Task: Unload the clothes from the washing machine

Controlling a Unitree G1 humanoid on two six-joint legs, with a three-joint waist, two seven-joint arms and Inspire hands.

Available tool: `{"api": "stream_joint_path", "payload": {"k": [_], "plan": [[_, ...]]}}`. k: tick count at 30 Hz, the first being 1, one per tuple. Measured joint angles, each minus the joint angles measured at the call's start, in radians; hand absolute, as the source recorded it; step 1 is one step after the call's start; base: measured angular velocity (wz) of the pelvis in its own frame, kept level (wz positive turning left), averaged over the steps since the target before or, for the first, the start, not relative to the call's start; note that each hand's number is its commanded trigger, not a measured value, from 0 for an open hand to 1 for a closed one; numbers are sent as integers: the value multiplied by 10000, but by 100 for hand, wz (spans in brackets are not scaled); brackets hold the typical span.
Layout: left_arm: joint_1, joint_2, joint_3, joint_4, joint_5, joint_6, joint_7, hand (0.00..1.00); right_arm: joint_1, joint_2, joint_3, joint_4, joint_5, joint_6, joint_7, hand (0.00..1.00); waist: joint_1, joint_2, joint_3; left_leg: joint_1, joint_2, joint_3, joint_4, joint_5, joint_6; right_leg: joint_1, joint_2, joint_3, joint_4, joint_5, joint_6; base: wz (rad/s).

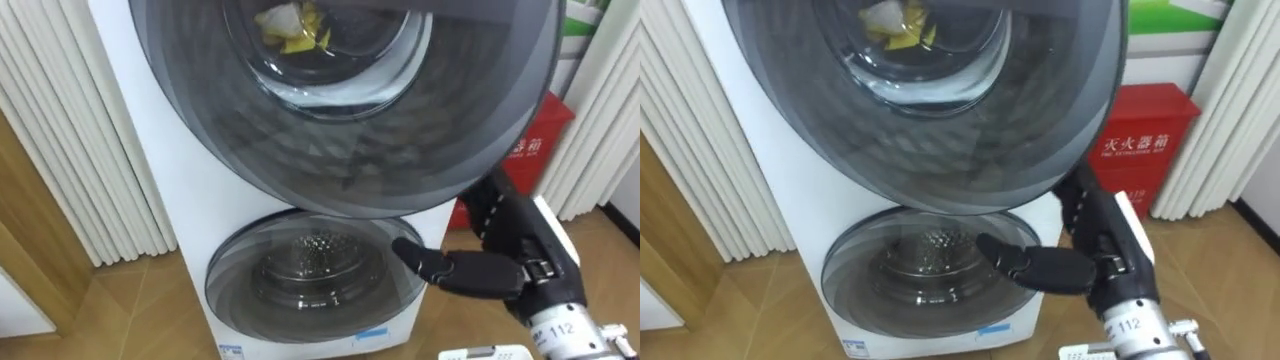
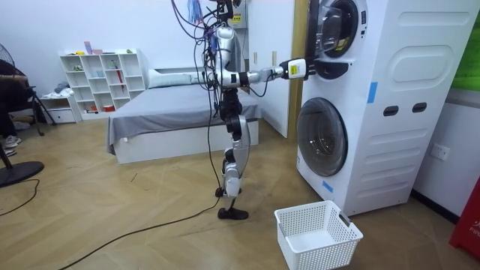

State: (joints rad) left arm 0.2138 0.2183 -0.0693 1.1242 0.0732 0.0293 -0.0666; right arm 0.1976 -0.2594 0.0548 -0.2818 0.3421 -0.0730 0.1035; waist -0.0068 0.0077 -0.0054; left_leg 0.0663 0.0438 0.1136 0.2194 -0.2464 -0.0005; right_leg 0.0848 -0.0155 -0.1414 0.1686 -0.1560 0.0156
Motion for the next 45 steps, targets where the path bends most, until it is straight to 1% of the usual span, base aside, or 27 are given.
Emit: {"api": "stream_joint_path", "payload": {"k": [1,3,4,6,9,12,16,21,22,24,25,28,29,31,32,34,36,37,39,40,42,43,44,45], "plan": [[-40,-8,-40,4,-18,-24,28,0,12,17,5,-13,23,0,87,0,-27,-6,7,-14,2,15,-1,0,0,-29,0,20,21,0,0,-16],[-226,-6,-261,87,-41,-87,177,0,12,92,68,-31,41,0,396,0,-13,-16,19,-48,34,224,-6,0,0,-162,19,125,32,30,-48,-23],[-301,-1,-325,157,-50,-102,184,0,12,102,106,-38,67,0,450,0,-12,-19,29,-50,37,262,-10,0,0,-185,27,170,32,38,-61,-26],[-531,19,-537,436,-49,-146,200,0,13,247,215,-39,124,0,708,0,-26,-18,45,-51,62,415,-13,-1,-1,-261,53,326,36,61,-99,-20],[-621,46,-717,530,-43,-173,197,0,14,258,400,-37,205,0,884,0,-95,5,68,-61,68,459,-14,-2,-1,-290,58,352,36,71,-116,-7],[-675,42,-717,659,-43,-266,163,0,16,259,448,-37,231,6,1078,0,-92,23,91,-68,85,474,9,-3,-2,-307,68,362,55,72,-118,0],[-713,45,-735,658,-42,-280,148,0,15,288,530,-38,77,11,1316,0,-85,40,119,-110,140,475,28,-15,-26,-357,110,360,87,74,-120,0],[-760,107,-1126,656,-35,-309,207,0,14,288,927,-39,-412,15,1322,0,-36,58,117,-104,209,468,48,-17,-74,-364,179,374,116,73,-120,0],[-783,105,-1144,659,-35,-309,215,0,10,292,967,-40,-434,25,1322,0,17,57,116,-103,209,468,46,-14,-78,-366,182,385,116,73,-121,-7],[-930,106,-1233,662,-31,-309,269,0,-77,227,1211,-56,-468,118,1332,0,349,52,113,-111,202,459,40,-10,-85,-425,185,419,164,56,-149,-7],[-951,110,-1231,656,-32,-309,278,0,-112,214,1282,-64,-563,143,1405,0,427,42,107,-133,195,452,43,-10,-85,-444,180,422,167,43,-169,0],[-1004,119,-1201,665,-20,-323,298,0,-209,252,1702,-267,-1108,303,1650,0,741,-24,90,-217,159,365,41,15,-111,-495,149,356,167,-6,-251,8],[-1028,131,-1154,667,-10,-363,301,0,-209,184,1967,-387,-1208,406,1830,0,917,-67,90,-236,159,325,41,19,-118,-494,150,321,166,-23,-271,15],[-1084,165,-1098,670,-1,-383,306,0,-237,168,2369,-590,-1534,483,2144,0,1061,-158,77,-350,146,140,78,29,-132,-497,134,208,155,-55,-292,26],[-1089,177,-1098,703,-15,-384,317,0,-273,167,2598,-698,-1665,509,2292,0,1206,-204,78,-406,141,27,163,30,-134,-491,127,106,157,-69,-301,30],[-1088,192,-1101,721,-32,-383,347,0,-323,116,2746,-831,-1895,535,2422,0,1244,-242,82,-425,131,-176,178,46,-156,-439,122,-23,167,-71,-302,25],[-1135,243,-1114,689,-29,-378,338,0,-747,121,3045,-846,-1954,832,2506,0,1439,-348,123,-395,141,-326,184,68,-188,-345,127,-285,160,-72,-304,19],[-1144,250,-1113,665,-29,-380,333,0,-847,121,3105,-846,-1959,910,2518,0,1495,-374,122,-400,145,-354,182,74,-199,-339,130,-318,159,-75,-305,18],[-1187,312,-1108,647,-19,-383,332,0,-1293,154,3415,-844,-2059,1183,2650,0,1626,-497,140,-503,140,-545,199,91,-227,-317,122,-537,149,-94,-333,23],[-1222,315,-1108,644,-19,-383,332,0,-1385,185,3506,-844,-2118,1238,2661,0,1668,-521,135,-547,136,-612,213,92,-229,-316,122,-566,144,-94,-333,26],[-1276,319,-1109,638,-23,-383,334,0,-1743,277,3757,-833,-2308,1444,2779,0,1965,-570,139,-602,111,-757,259,95,-232,-271,109,-666,114,-95,-333,21],[-1281,323,-1108,638,-23,-383,336,0,-1818,277,3809,-833,-2311,1497,2811,0,2027,-562,150,-611,100,-800,276,95,-232,-252,102,-693,99,-96,-332,27],[-1282,340,-1109,635,-23,-383,345,0,-1979,277,3928,-834,-2323,1568,2883,0,2057,-595,168,-636,49,-940,340,99,-224,-159,75,-806,-9,-106,-318,32],[-1280,338,-1108,629,-22,-381,357,0,-2112,278,3976,-834,-2323,1588,3019,0,2080,-618,163,-688,3,-1081,358,104,-216,-139,49,-878,-15,-126,-294,37]]}}
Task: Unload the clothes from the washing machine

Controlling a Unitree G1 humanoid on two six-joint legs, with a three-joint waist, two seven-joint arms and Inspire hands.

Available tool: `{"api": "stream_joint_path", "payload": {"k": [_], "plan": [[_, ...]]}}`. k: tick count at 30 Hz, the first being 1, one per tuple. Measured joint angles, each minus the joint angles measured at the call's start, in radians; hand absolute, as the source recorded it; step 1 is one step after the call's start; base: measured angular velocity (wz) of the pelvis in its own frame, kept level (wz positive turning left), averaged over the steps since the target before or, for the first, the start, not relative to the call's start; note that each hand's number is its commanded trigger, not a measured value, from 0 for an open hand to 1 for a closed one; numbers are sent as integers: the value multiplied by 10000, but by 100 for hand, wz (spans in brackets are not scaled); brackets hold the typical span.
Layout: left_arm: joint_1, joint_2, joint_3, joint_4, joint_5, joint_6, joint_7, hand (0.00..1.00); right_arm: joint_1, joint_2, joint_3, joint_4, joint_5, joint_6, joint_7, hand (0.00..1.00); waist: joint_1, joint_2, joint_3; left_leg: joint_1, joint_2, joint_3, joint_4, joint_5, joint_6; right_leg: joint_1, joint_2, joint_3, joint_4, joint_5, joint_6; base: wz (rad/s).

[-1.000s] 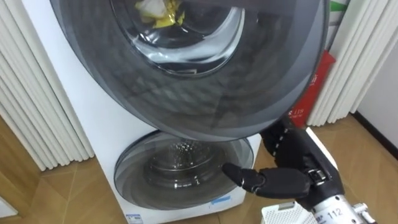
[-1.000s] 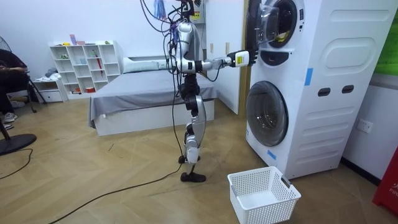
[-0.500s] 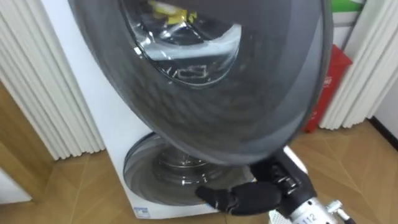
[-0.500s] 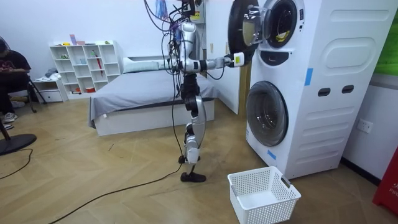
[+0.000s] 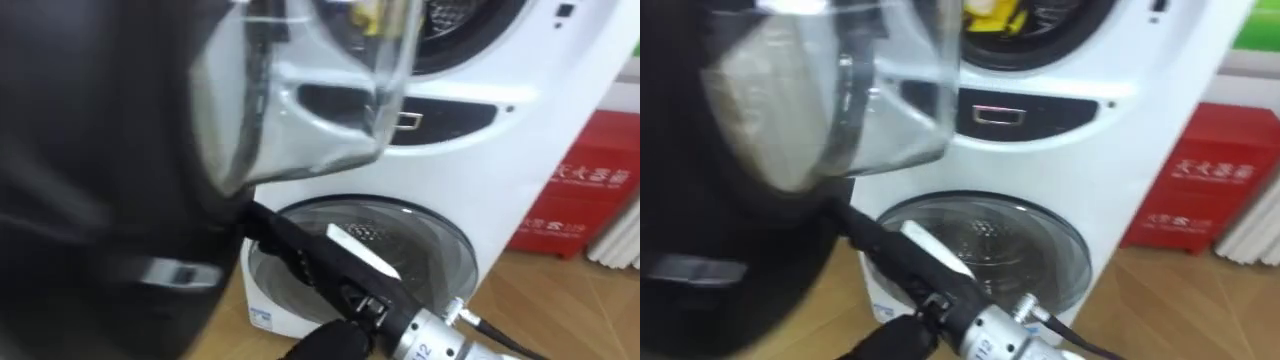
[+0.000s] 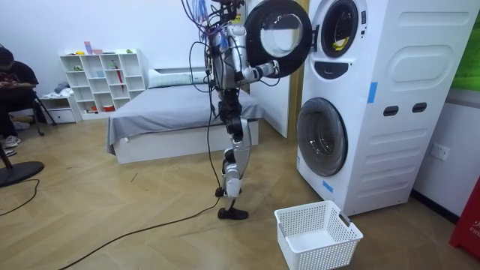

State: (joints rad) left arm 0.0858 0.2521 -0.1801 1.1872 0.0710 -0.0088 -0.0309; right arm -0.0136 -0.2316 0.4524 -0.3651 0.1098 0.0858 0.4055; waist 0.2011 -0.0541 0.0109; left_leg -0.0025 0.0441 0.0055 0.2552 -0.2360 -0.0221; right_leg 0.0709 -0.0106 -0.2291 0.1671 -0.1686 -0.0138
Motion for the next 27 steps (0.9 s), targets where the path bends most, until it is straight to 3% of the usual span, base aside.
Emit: {"api": "stream_joint_path", "payload": {"k": [5,11,16,27], "plan": [[13,-4,6,-19,1,7,15,0,-759,334,232,-11,23,-276,500,0,-8,-5,4,-83,-48,-189,3,13,23,55,-40,-213,16,-2,8,22],[-56,-89,3,-172,4,42,10,0,-925,429,383,-14,17,-460,819,0,-20,155,103,-151,-50,-280,17,10,25,171,-43,-220,16,-3,10,18],[-42,-134,2,-338,-10,58,11,0,-874,412,390,-14,76,-460,907,0,-59,356,66,-209,-55,-336,41,12,24,152,-43,-216,13,-6,17,4],[110,-224,111,-474,-4,130,9,0,-342,361,359,-15,71,-459,934,0,-105,429,25,212,-81,-326,5,26,40,515,-71,-179,24,-25,48,0]]}}
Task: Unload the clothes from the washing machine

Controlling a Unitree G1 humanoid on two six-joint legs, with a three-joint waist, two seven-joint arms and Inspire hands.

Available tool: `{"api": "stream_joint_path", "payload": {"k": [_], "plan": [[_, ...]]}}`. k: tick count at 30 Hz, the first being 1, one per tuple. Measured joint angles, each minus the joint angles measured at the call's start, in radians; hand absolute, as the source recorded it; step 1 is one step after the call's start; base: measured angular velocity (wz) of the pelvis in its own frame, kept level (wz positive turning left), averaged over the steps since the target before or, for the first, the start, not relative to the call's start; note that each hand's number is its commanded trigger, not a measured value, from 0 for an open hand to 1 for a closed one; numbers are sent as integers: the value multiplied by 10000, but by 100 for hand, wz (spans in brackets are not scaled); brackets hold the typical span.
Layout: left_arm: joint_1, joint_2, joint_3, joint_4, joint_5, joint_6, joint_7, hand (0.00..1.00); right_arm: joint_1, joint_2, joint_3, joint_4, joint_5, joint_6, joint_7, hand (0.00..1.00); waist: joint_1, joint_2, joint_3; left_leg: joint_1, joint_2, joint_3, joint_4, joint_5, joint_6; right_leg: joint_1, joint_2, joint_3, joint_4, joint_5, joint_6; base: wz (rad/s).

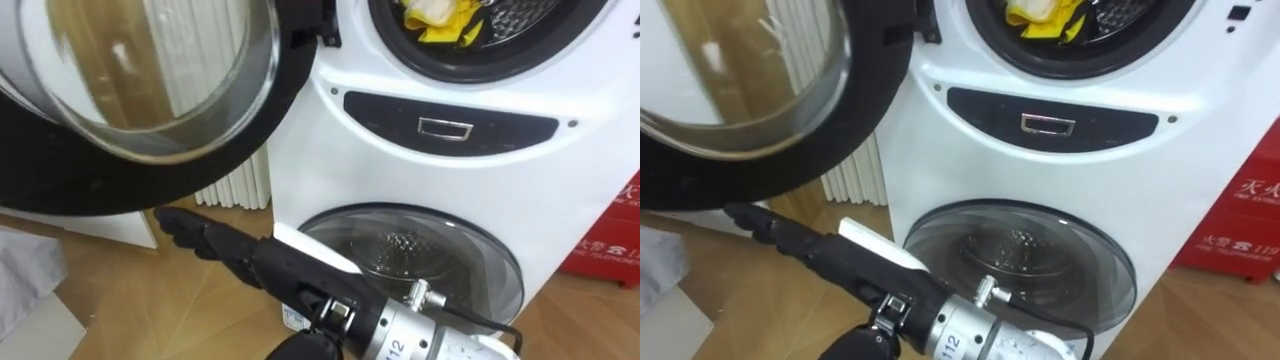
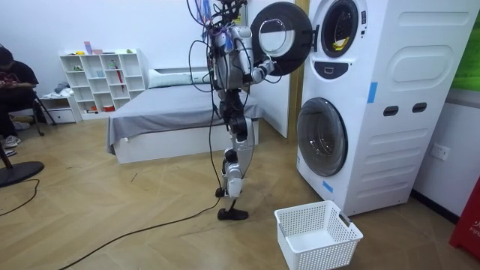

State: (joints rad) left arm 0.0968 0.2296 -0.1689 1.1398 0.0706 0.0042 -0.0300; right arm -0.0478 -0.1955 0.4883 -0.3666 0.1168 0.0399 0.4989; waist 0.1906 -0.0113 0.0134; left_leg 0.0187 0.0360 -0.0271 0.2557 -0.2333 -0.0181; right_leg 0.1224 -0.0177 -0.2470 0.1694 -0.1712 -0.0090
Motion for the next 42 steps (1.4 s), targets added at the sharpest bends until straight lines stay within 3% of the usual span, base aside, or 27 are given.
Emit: {"api": "stream_joint_path", "payload": {"k": [7,10,12,16,21,28,34,37,42], "plan": [[127,-116,443,235,101,-8,31,0,248,8,-386,-1,-269,-76,57,0,-273,19,0,-7,-19,-3,52,-1,0,99,3,152,-8,-16,27,2],[195,-172,483,235,96,-10,211,0,801,-3,-781,-2,-271,-240,-99,0,-328,49,-13,-127,-67,-10,159,2,4,56,-17,284,-41,-63,91,0],[276,-198,479,236,96,-10,247,0,1077,-30,-805,-2,-271,-257,-267,0,-458,59,-44,-241,-149,1,192,36,23,21,-78,371,-176,-143,32,0],[341,-214,480,245,103,-10,260,0,1320,-202,-829,5,-288,-271,-436,0,-518,114,-58,-231,-175,28,169,65,40,5,-99,435,-191,-146,36,-1],[334,-232,482,230,100,-10,184,0,1632,-415,-949,5,-286,-302,-618,0,-560,39,-87,-228,-174,217,165,68,45,-18,-136,460,-190,-160,63,0],[325,-228,483,230,73,-11,180,0,1834,-414,-1356,6,-354,-302,-750,0,-622,-13,-55,-214,-166,243,187,67,46,-3,-145,402,-169,-162,67,0],[414,-232,482,231,-6,-14,285,0,2113,-413,-1656,72,-727,-303,-1149,0,-893,11,22,-266,-126,477,155,53,66,-35,-146,459,-162,-163,68,-1],[538,-233,718,259,92,-52,277,0,2160,-381,-2076,70,-1499,-361,-1510,0,-1078,-43,1,-257,-127,542,170,44,78,-42,-151,530,-187,-174,86,-6],[715,-271,1356,292,37,-45,182,0,2164,-358,-3051,65,-4582,-411,-3049,0,-1230,-173,-67,-86,-90,1058,155,42,85,-48,-173,789,-175,-160,113,-13]]}}
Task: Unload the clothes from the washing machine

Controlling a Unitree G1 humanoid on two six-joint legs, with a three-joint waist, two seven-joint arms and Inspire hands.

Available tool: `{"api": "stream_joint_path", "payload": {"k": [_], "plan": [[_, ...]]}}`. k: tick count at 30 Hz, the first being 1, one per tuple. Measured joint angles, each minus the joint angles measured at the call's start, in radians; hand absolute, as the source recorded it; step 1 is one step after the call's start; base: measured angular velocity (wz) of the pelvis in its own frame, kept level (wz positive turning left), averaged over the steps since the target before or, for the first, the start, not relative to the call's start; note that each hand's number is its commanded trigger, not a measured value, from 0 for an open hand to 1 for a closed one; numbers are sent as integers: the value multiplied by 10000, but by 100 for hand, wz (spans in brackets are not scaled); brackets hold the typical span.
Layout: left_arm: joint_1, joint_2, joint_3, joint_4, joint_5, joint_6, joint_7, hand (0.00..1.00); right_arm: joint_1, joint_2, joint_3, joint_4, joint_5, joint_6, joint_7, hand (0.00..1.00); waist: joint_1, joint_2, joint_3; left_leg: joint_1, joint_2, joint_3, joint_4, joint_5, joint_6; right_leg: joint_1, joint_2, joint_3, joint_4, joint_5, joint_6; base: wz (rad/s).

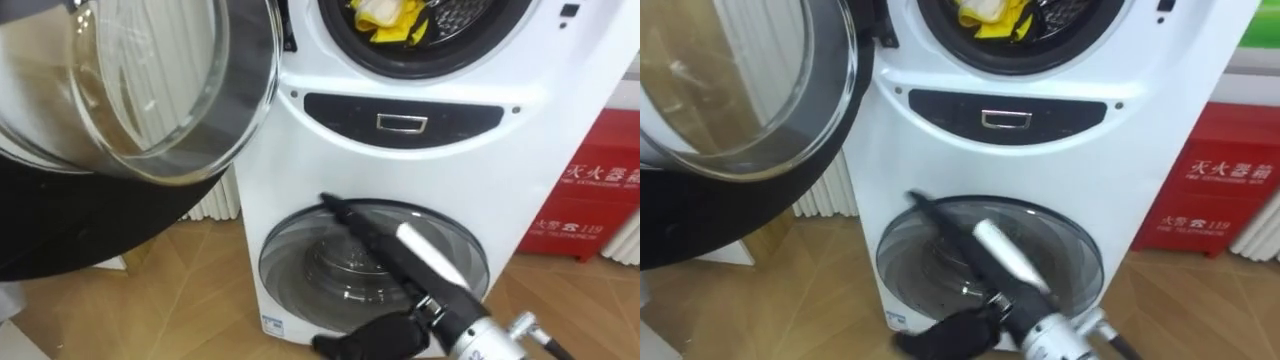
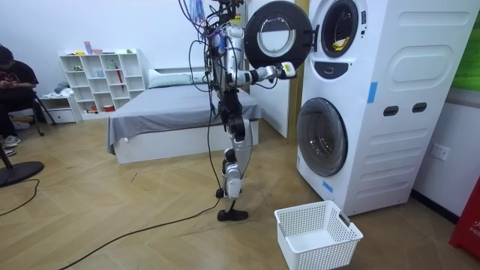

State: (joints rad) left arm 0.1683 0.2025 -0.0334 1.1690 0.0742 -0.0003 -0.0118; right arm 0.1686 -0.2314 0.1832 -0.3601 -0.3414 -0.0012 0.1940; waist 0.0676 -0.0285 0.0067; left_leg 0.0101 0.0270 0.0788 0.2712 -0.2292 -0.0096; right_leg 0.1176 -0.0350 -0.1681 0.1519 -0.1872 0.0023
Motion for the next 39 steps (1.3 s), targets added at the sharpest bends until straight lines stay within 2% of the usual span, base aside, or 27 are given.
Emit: {"api": "stream_joint_path", "payload": {"k": [2,7,10,11,17,21,25,26,29,34,35,39], "plan": [[36,-40,203,118,-44,1,2,0,-4,-79,-336,1,-400,-50,-554,0,-96,3,6,145,-2,25,-106,-6,10,106,-4,1,9,3,5,-6],[13,-42,549,358,-38,40,-14,0,-277,-281,-1210,-118,-1458,-88,-1726,0,-171,-119,-41,381,16,40,-371,-2,9,193,19,6,15,2,5,-4],[25,-35,687,385,-37,84,1,0,-674,-372,-1290,-127,-1781,-87,-2132,0,-171,-182,-31,409,15,38,-435,-1,7,193,22,15,11,2,5,0],[15,-24,734,385,-33,90,14,0,-860,-491,-1293,-157,-1793,-86,-2214,0,-155,-224,-50,407,15,40,-474,-1,7,184,24,15,10,3,5,0],[26,2,1090,378,51,235,16,0,-1756,-680,-1289,-487,-2109,-3,-2427,0,-50,-402,-74,413,13,29,-482,-1,7,177,26,5,11,4,7,0],[18,57,1077,374,-6,254,11,0,-2150,-778,-1254,-485,-2105,33,-2547,0,18,-502,-74,453,12,17,-474,-1,8,197,24,3,12,4,7,0],[5,90,1072,352,13,378,-3,0,-2241,-778,-1248,-484,-2235,74,-2638,0,159,-557,-17,499,6,4,-487,-1,8,199,18,-2,12,4,7,0],[-15,113,1072,314,46,410,-12,0,-2265,-779,-1245,-484,-2362,128,-2658,0,185,-591,23,474,6,-15,-486,0,8,194,19,-22,11,4,7,6],[-14,160,1078,274,79,441,-50,0,-2383,-785,-1193,-467,-2668,254,-2659,0,234,-658,15,318,7,-49,-469,0,8,102,19,-105,15,4,7,4],[-35,163,1085,250,88,555,-135,0,-3141,-818,-704,-331,-2688,484,-2549,0,391,-661,23,347,6,-40,-475,0,8,103,19,-106,13,4,7,1],[-19,162,1084,42,104,664,-139,0,-3238,-815,-696,-264,-2666,493,-2523,0,403,-657,25,335,0,-93,-461,0,9,102,16,-140,13,4,7,13],[-3,156,1088,-235,415,675,-138,0,-3648,-816,-698,132,-2740,712,-2426,0,511,-736,2,280,-21,-310,-338,1,11,187,11,-326,18,4,7,16]]}}
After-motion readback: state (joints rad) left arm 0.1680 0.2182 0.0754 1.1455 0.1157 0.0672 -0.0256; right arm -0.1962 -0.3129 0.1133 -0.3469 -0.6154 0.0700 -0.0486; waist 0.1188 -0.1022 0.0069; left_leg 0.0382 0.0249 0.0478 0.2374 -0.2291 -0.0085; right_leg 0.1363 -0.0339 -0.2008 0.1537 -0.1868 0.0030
